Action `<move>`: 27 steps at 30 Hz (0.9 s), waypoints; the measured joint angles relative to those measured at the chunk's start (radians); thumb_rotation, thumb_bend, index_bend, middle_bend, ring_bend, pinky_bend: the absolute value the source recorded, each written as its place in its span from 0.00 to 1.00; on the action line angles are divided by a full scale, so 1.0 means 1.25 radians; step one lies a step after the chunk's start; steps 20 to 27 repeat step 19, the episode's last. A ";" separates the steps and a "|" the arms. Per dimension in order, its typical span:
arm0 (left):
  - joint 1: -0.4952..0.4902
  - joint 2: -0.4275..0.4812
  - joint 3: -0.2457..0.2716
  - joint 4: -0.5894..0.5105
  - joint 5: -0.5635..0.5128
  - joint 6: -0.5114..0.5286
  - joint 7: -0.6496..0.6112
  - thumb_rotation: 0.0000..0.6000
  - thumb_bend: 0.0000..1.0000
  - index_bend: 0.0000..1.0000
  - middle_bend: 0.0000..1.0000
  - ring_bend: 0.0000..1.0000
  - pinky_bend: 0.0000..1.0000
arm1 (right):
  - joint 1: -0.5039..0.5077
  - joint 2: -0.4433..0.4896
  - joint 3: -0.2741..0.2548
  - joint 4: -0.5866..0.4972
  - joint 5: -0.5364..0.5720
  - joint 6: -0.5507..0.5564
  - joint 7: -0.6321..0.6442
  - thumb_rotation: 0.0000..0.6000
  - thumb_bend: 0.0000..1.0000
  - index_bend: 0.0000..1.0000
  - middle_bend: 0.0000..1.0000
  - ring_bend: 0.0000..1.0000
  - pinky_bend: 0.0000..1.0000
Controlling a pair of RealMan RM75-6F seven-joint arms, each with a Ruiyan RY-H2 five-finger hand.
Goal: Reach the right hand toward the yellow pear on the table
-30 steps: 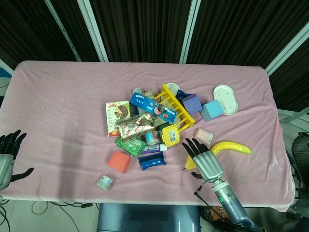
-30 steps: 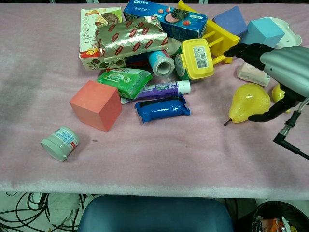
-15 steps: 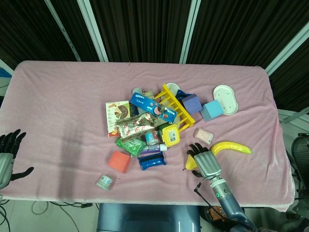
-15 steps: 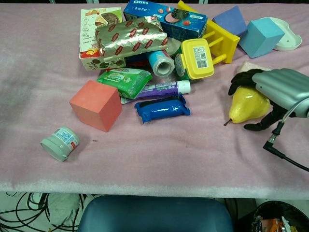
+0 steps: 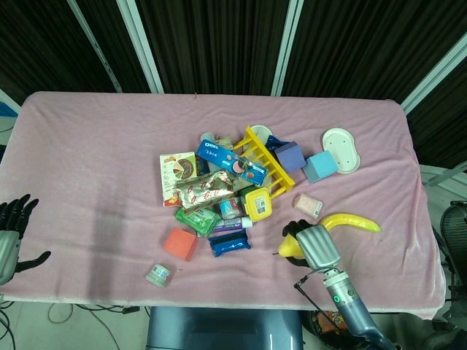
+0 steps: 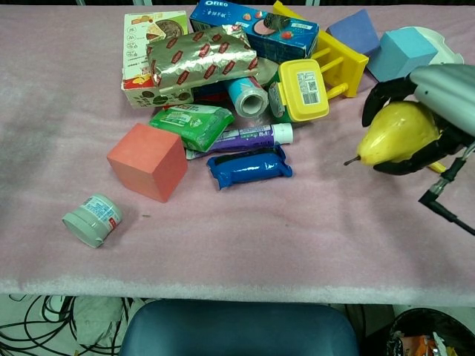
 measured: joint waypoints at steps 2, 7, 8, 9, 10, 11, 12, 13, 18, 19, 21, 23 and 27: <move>0.001 0.000 0.001 0.000 0.002 0.002 0.001 1.00 0.00 0.00 0.00 0.00 0.00 | -0.012 0.037 -0.009 -0.027 -0.022 0.026 0.015 1.00 0.38 0.81 0.63 0.60 0.71; 0.002 -0.001 0.005 -0.002 0.013 0.006 0.006 1.00 0.00 0.00 0.00 0.00 0.00 | -0.052 0.125 -0.061 -0.055 -0.105 0.104 0.058 1.00 0.38 0.81 0.63 0.60 0.71; 0.002 -0.001 0.006 -0.003 0.017 0.008 0.008 1.00 0.00 0.00 0.00 0.00 0.00 | -0.063 0.143 -0.076 -0.057 -0.127 0.127 0.073 1.00 0.38 0.81 0.63 0.60 0.71; 0.002 -0.001 0.007 -0.003 0.020 0.009 0.010 1.00 0.00 0.00 0.00 0.00 0.00 | -0.071 0.153 -0.085 -0.057 -0.142 0.145 0.084 1.00 0.38 0.81 0.63 0.60 0.71; 0.002 -0.002 0.007 -0.003 0.023 0.011 0.012 1.00 0.00 0.00 0.00 0.00 0.00 | -0.078 0.161 -0.092 -0.056 -0.155 0.162 0.096 1.00 0.38 0.81 0.63 0.60 0.71; 0.002 -0.003 0.008 -0.002 0.026 0.013 0.014 1.00 0.00 0.00 0.00 0.00 0.00 | -0.087 0.168 -0.098 -0.054 -0.170 0.186 0.111 1.00 0.38 0.81 0.63 0.60 0.71; 0.002 -0.003 0.009 -0.001 0.028 0.014 0.014 1.00 0.00 0.00 0.00 0.00 0.00 | -0.093 0.172 -0.101 -0.050 -0.181 0.205 0.121 1.00 0.38 0.81 0.63 0.60 0.71; 0.002 -0.004 0.009 0.000 0.029 0.015 0.014 1.00 0.00 0.00 0.00 0.00 0.00 | -0.099 0.175 -0.103 -0.045 -0.190 0.222 0.132 1.00 0.38 0.81 0.63 0.60 0.71; 0.003 -0.005 0.008 0.004 0.031 0.019 0.011 1.00 0.00 0.00 0.00 0.00 0.00 | -0.119 0.178 -0.098 0.003 -0.209 0.282 0.188 1.00 0.38 0.81 0.63 0.60 0.71; 0.004 -0.005 0.008 0.005 0.031 0.020 0.010 1.00 0.00 0.00 0.00 0.00 0.00 | -0.121 0.177 -0.095 0.008 -0.210 0.285 0.193 1.00 0.38 0.81 0.63 0.60 0.71; 0.004 -0.005 0.008 0.005 0.031 0.020 0.010 1.00 0.00 0.00 0.00 0.00 0.00 | -0.121 0.177 -0.095 0.008 -0.210 0.285 0.193 1.00 0.38 0.81 0.63 0.60 0.71; 0.004 -0.005 0.008 0.005 0.031 0.020 0.010 1.00 0.00 0.00 0.00 0.00 0.00 | -0.121 0.177 -0.095 0.008 -0.210 0.285 0.193 1.00 0.38 0.81 0.63 0.60 0.71; 0.004 -0.005 0.008 0.005 0.031 0.020 0.010 1.00 0.00 0.00 0.00 0.00 0.00 | -0.121 0.177 -0.095 0.008 -0.210 0.285 0.193 1.00 0.38 0.81 0.63 0.60 0.71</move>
